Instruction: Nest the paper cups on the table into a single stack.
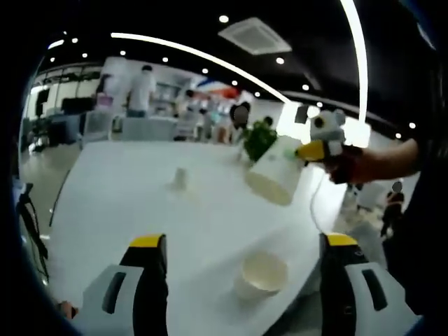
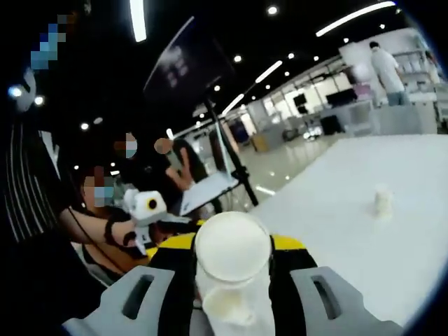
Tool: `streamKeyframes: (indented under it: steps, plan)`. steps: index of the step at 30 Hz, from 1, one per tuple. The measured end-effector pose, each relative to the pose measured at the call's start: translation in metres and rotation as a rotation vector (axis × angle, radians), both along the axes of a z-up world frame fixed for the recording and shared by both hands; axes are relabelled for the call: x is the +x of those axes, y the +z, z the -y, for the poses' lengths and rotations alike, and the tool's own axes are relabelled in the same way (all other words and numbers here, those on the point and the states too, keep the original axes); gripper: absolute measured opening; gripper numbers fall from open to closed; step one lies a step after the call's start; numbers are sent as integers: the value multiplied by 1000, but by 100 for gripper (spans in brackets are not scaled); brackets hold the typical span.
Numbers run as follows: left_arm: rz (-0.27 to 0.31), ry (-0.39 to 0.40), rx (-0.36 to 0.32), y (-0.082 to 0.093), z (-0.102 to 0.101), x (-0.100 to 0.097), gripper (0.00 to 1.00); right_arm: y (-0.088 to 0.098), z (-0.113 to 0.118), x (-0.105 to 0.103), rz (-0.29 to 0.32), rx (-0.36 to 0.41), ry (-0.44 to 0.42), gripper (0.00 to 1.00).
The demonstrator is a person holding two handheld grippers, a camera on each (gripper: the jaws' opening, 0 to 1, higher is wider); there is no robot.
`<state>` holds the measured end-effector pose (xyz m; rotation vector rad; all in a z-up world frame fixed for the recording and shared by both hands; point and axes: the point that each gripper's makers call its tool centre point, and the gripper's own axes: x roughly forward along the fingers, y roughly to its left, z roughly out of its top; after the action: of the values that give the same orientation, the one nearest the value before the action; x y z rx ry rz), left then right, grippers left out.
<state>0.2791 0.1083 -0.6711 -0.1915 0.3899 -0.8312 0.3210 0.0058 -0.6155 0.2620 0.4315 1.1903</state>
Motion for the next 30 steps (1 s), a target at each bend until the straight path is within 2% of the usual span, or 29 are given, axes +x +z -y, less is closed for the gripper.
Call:
streamKeyframes:
  steps: [2,8,11,15,19,22,26,30]
  plan:
    - [-6,-2,-38,5,4,-2,89,-1,-3,-1,-5,13,-2,36]
    - [-10,-54,-49,10,19,-7,85,-4,-10,-6,-19,29,4,36]
    - [-20,-93,-69,11,28,-13,80,-5,-14,-9,-21,27,14,36]
    - [-34,-105,-90,12,34,-16,78,-5,-16,-9,-23,28,18,36]
    - [-59,-150,-140,18,47,-24,71,-7,-18,-9,-20,26,20,36]
    - [-61,-182,-148,21,51,-28,63,-6,-20,-9,-23,33,21,36]
    - [-73,-199,-179,26,57,-31,63,-5,-26,-12,-38,52,25,36]
    - [-65,-230,-179,28,60,-35,55,-7,-29,-14,-35,50,32,36]
